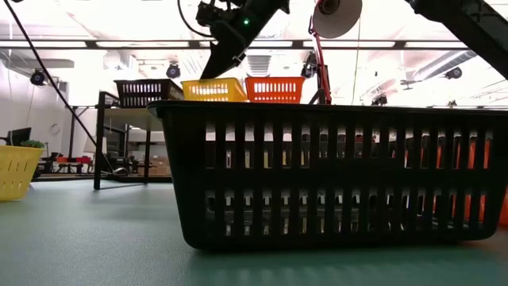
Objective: Stack baskets on shelf by color
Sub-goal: Adjust the yellow bin on the shelf
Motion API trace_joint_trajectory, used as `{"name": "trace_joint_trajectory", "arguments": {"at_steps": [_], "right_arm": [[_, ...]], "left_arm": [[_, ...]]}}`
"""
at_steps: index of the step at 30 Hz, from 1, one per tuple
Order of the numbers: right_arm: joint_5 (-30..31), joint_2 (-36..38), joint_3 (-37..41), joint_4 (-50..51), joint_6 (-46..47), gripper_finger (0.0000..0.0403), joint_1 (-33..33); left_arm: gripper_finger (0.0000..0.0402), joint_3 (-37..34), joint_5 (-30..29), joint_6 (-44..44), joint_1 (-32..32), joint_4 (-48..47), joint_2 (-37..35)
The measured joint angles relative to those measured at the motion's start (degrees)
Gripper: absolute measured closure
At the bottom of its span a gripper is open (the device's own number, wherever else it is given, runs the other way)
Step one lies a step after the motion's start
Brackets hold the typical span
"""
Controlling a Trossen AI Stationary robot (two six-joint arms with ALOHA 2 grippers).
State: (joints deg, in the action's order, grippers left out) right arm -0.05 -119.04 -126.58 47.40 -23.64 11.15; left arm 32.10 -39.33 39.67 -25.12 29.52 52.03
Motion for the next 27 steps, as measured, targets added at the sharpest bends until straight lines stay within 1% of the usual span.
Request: {"name": "trace_joint_trajectory", "arguments": {"at_steps": [4, 14, 27], "right_arm": [[0.00, 0.45, -0.28, 2.09, -0.39, 0.0394, -0.07], [0.02, 0.32, -0.33, 1.03, 0.27, 0.0394, -0.12], [-0.40, 0.65, -0.31, 4.18, -2.49, 0.0394, -1.15]], "left_arm": [[0.0324, 0.00, 0.00, 0.03, 0.00, 0.00, -0.02], [0.0324, 0.00, 0.02, 0.08, 0.00, 0.02, 0.00], [0.0324, 0.00, 0.02, 0.05, 0.00, 0.00, 0.02]]}}
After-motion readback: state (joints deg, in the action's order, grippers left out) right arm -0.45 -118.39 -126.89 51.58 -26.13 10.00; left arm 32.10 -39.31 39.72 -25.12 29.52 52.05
